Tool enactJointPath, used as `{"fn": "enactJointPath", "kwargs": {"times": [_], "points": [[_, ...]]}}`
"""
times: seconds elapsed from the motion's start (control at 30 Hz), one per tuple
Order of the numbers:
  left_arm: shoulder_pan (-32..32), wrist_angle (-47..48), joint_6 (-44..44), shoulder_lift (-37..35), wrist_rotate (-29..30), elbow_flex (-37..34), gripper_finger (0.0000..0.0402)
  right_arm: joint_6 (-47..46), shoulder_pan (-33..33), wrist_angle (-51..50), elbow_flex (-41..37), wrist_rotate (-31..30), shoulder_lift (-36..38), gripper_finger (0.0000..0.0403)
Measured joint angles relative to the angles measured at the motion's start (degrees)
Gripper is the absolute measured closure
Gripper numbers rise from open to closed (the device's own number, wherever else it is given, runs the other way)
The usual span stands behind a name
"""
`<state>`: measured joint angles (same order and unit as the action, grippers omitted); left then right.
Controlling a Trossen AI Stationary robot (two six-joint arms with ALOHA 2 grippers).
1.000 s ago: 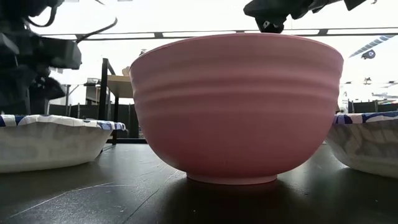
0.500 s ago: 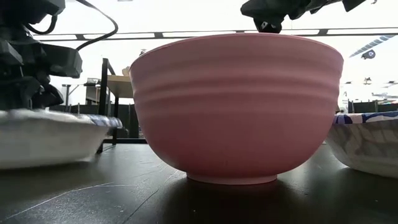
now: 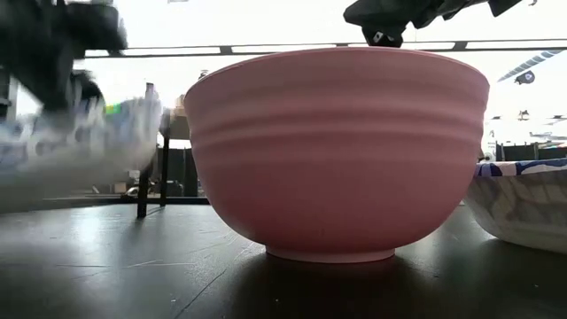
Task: Place and stack bowls onto a shelf
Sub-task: Stack the top left white and blue bowl on top of the white and blue bowl
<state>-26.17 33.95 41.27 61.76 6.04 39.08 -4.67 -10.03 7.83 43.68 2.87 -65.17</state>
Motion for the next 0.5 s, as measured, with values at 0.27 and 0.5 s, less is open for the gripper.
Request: {"fn": "enactJointPath", "kwargs": {"times": [0.27,0.5], "points": [[0.60,8.13,-11.19,-4.89,5.57,16.71,0.0401,0.19,-1.46,-0.24,-0.82,0.03,0.01,0.0394],[9.16,20.50,-13.83,-4.32,22.07,32.82,0.0401,0.81,-1.48,0.27,-1.26,-0.02,0.02,0.0394]]}}
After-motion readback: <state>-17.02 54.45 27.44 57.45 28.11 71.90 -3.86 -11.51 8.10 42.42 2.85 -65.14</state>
